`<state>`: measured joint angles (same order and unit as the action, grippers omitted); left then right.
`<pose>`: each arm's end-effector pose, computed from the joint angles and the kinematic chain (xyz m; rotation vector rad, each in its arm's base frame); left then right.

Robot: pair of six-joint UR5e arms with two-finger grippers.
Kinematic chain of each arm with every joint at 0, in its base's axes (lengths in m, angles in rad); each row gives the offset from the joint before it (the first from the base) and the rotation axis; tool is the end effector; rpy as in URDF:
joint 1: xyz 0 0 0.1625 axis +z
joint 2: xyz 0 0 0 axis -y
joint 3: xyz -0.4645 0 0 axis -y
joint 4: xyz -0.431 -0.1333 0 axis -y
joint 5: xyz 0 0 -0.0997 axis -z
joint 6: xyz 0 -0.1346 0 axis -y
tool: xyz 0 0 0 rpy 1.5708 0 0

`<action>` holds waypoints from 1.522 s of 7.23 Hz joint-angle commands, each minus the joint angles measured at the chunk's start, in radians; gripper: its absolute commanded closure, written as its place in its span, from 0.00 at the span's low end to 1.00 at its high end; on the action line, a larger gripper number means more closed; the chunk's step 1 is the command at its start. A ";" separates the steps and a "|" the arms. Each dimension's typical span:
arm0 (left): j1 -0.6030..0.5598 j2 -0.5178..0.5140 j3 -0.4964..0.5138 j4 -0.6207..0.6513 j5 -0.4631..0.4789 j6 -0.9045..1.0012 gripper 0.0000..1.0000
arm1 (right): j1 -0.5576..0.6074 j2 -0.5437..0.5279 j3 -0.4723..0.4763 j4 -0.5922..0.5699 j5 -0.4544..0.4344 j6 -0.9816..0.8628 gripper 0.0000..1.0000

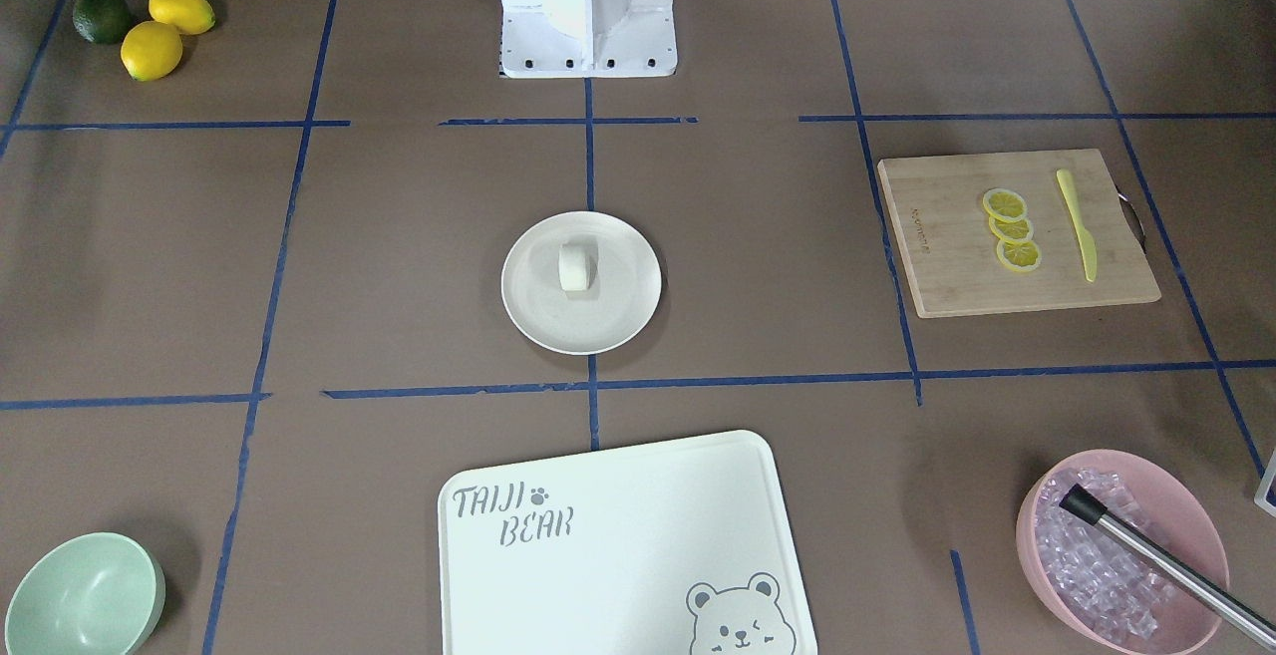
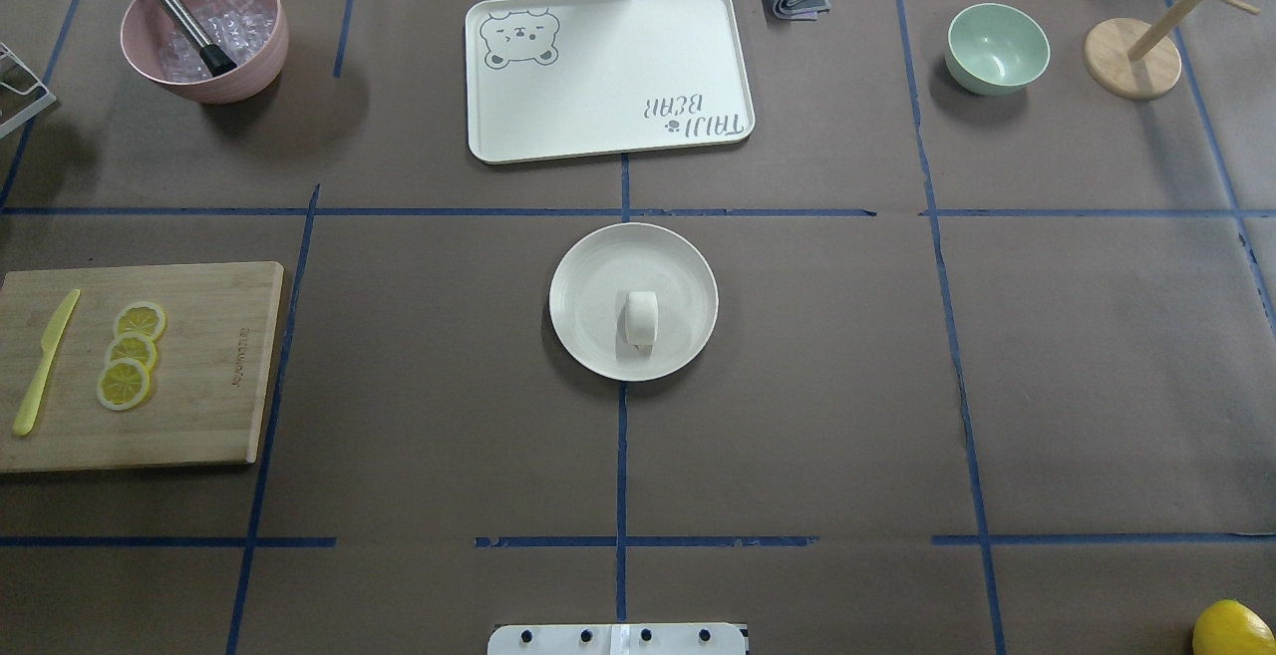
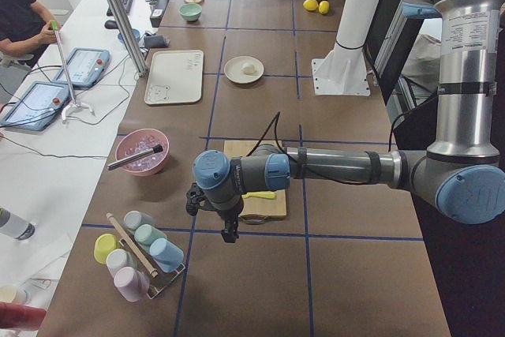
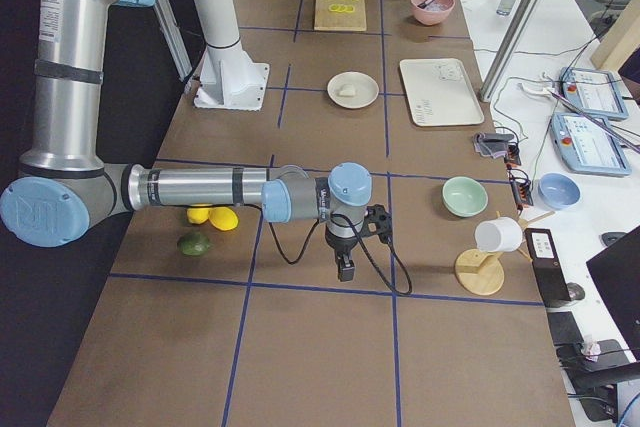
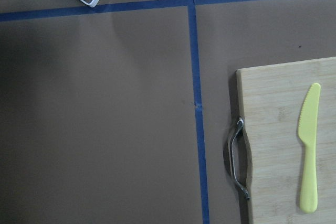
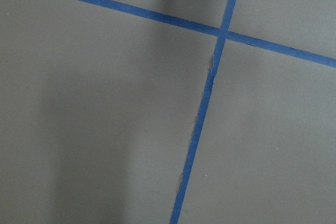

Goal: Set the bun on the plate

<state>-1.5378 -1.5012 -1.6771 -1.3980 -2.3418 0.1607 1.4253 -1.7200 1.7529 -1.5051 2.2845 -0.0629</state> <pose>-0.0235 -0.4851 0.7192 -0.0799 0.7770 0.1313 -0.0236 -0.4725 0.6991 0.0650 -0.7181 -0.2345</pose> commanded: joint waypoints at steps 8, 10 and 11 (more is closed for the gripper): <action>0.004 -0.013 -0.024 -0.016 0.007 -0.001 0.00 | -0.008 0.020 -0.001 -0.033 0.058 -0.034 0.00; 0.004 -0.013 -0.026 -0.016 0.006 0.002 0.00 | -0.009 0.022 -0.001 -0.034 0.064 -0.049 0.00; 0.007 -0.014 -0.026 -0.016 0.006 0.002 0.00 | -0.009 0.020 -0.001 -0.032 0.064 -0.049 0.00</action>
<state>-1.5329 -1.5141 -1.7025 -1.4144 -2.3362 0.1619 1.4169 -1.6992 1.7519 -1.5380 2.3477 -0.1093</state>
